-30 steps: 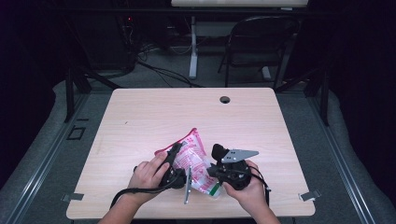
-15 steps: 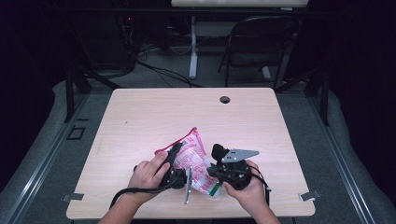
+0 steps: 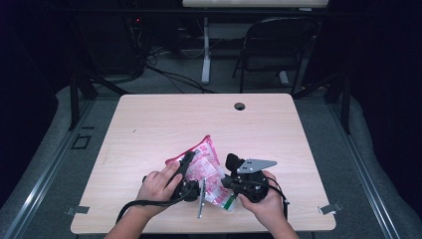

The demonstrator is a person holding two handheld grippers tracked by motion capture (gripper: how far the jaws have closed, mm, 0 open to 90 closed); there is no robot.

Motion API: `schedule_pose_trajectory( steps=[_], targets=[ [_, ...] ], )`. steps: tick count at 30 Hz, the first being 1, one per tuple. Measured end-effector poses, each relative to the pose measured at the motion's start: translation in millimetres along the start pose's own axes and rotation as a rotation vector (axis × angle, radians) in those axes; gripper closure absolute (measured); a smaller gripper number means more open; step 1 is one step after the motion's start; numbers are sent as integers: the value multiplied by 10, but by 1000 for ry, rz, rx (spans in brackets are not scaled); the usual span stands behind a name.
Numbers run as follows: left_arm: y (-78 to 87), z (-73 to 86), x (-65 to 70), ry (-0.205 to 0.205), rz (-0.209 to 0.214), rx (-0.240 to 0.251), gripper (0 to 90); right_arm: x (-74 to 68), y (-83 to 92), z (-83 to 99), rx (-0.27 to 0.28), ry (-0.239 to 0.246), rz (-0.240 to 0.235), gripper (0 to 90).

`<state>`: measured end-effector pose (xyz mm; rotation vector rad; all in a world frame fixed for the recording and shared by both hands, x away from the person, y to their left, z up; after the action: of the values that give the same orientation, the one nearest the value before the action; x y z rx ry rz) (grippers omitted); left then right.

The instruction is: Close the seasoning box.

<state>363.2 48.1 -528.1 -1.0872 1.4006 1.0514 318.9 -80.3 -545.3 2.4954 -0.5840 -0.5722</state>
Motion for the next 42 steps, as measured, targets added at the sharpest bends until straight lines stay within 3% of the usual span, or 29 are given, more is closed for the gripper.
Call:
schedule_pose_trajectory(
  steps=[16,42],
  targets=[
    [5,3,-8,1,8,-6,635,3,-4,-4,4,1,2,900],
    [-3,6,-71,-9,-16,-3,636,15,-19,-34,20,0,7,900]
  ],
)
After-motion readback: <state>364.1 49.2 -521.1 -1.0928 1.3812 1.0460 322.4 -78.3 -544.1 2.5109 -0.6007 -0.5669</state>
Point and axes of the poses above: each handheld gripper's, and its own axes: y roughly backward along the jaws, z roughly out of its underside, x roughly to its right, the point moved 10 cm from there along -y, roughly forward along the jaws, and after that the axes turned 10 degrees about -z, right-handed, at the moved point
